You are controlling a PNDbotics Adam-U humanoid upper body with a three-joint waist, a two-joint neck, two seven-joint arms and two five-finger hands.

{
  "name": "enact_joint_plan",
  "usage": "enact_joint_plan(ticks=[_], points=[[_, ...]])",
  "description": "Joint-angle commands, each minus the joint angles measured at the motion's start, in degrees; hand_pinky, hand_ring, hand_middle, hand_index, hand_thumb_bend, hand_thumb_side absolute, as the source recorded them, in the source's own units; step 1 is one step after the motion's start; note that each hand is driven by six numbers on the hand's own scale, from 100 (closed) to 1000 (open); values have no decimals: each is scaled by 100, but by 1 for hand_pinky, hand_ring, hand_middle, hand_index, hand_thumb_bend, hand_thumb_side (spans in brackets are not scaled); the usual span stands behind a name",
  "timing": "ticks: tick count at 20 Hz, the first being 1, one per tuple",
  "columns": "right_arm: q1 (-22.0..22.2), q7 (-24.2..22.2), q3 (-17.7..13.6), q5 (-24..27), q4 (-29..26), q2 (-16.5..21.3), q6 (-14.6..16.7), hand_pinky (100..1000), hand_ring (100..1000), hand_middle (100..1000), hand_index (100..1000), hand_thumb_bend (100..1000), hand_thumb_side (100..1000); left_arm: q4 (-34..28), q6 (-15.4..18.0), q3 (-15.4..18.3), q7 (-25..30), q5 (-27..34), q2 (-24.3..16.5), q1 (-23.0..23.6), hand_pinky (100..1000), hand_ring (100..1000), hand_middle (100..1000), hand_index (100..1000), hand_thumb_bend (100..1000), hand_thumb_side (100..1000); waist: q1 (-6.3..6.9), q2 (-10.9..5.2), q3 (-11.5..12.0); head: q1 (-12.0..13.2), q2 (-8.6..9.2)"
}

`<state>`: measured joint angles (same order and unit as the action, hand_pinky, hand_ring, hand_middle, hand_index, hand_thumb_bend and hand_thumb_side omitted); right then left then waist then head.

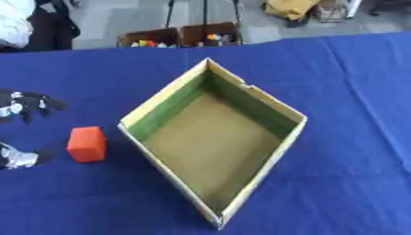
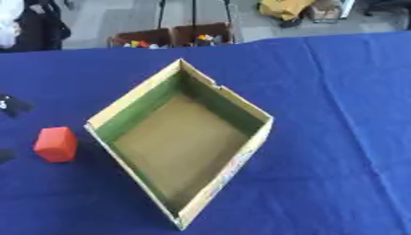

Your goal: Pick up objects on the table and place them in the box.

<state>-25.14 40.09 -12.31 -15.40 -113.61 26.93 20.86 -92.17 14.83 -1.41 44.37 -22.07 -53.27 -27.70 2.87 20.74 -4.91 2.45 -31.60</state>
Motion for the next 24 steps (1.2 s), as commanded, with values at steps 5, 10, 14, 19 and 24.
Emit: enact_joint_plan(ticks=[5, 10, 14, 19, 24], points=[[-69, -53, -2, 71, -98, 101, 7, 755, 737, 774, 764, 100, 563, 600, 167, -68, 375, -200, 34, -417, 669, 812, 875, 985, 416, 599, 108, -169, -67, 96, 78], [-87, -58, -2, 88, -98, 88, 12, 755, 737, 773, 763, 100, 563, 950, 233, -143, 635, -247, 173, -596, 669, 811, 876, 1000, 420, 596, 110, -140, -116, 144, 101], [-93, -61, 0, 99, -98, 73, 13, 755, 735, 770, 762, 100, 562, 1233, 253, -264, 751, -272, 282, -714, 672, 814, 884, 1000, 447, 613, 111, -127, -146, 191, 95], [-100, -61, 0, 113, -98, 50, 4, 755, 733, 769, 762, 100, 560, 1508, 296, -367, 759, -345, 410, -838, 658, 804, 903, 1000, 480, 621, 121, -120, -165, 229, 82], [-103, -46, -6, 118, -98, 36, -7, 755, 730, 767, 760, 100, 558, 1649, 311, -444, 759, -389, 498, -869, 656, 799, 881, 996, 487, 622, 124, -107, -180, 245, 78]])
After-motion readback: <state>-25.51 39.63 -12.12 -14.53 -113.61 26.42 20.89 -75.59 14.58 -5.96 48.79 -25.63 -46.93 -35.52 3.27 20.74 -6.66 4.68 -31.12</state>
